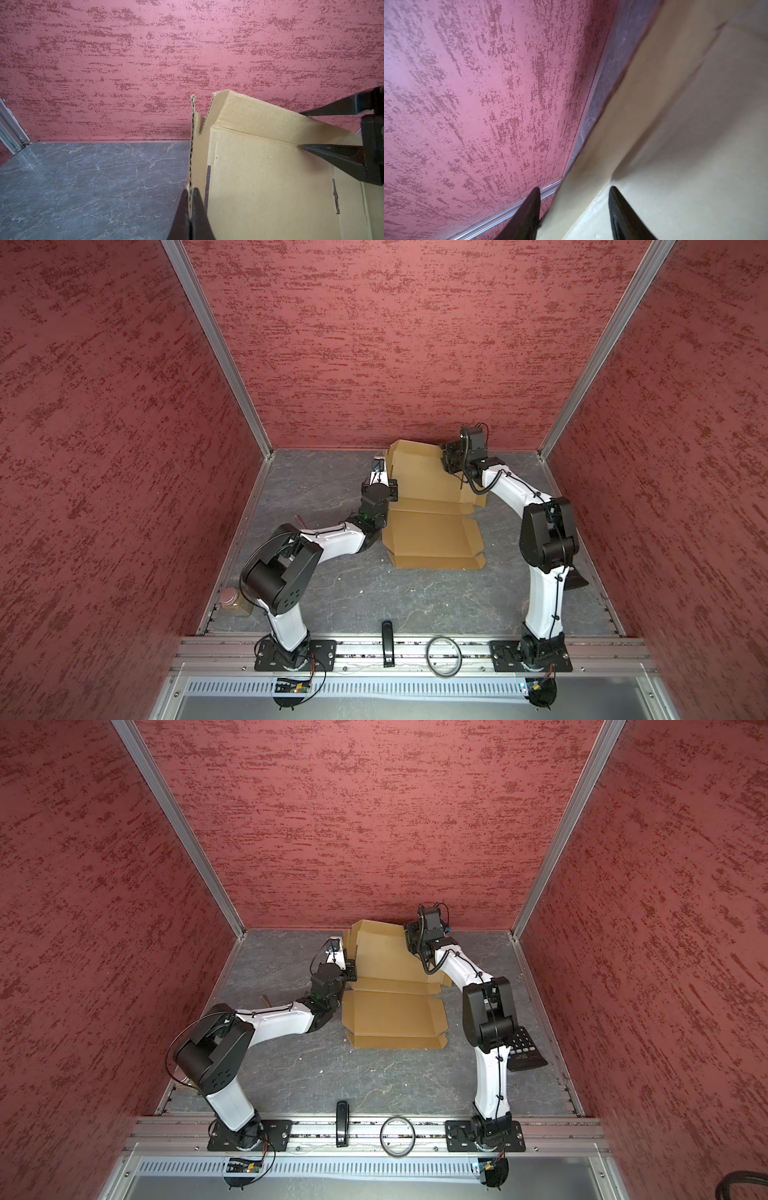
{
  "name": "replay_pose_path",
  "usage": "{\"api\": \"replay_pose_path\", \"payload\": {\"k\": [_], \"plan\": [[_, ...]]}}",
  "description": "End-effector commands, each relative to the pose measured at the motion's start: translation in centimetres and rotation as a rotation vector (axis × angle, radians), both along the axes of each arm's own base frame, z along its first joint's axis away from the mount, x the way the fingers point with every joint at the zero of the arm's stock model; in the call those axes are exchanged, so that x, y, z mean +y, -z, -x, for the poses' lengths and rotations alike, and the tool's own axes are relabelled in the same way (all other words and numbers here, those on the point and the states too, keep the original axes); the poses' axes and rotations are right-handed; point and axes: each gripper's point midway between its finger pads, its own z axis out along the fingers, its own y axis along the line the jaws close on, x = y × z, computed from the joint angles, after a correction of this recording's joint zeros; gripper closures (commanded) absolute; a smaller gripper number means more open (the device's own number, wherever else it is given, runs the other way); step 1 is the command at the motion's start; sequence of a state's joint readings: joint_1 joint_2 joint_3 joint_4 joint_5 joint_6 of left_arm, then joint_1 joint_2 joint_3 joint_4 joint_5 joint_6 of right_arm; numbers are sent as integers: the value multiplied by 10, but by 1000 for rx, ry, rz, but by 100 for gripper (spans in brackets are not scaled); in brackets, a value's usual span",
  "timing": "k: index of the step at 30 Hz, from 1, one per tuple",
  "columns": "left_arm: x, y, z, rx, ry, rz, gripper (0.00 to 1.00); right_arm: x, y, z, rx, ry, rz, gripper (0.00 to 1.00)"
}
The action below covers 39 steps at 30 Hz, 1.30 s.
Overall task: Assemble paper box
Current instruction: First fold the bottom flaps of a flat cardboard box at the center of the table.
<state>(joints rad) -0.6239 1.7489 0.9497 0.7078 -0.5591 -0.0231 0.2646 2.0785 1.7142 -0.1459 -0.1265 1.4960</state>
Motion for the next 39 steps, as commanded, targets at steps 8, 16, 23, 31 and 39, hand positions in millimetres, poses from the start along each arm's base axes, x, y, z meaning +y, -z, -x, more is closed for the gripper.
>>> {"api": "replay_pose_path", "payload": {"k": [8, 16, 23, 31, 39], "plan": [[-2, -4, -6, -26, -24, 22, 97, -7, -1, -4, 5, 67, -48, 63], [-2, -2, -9, -23, -34, 24, 97, -8, 4, 1, 5, 70, -61, 72], [-1, 2, -12, -12, -43, 29, 96, -10, 7, 4, 3, 72, -61, 79], [2, 5, -13, 3, -52, 39, 89, -10, 6, 5, -17, 70, -59, 84], [6, 13, -12, 30, -55, 51, 77, -15, 2, 10, -66, 92, -74, 88]]}}
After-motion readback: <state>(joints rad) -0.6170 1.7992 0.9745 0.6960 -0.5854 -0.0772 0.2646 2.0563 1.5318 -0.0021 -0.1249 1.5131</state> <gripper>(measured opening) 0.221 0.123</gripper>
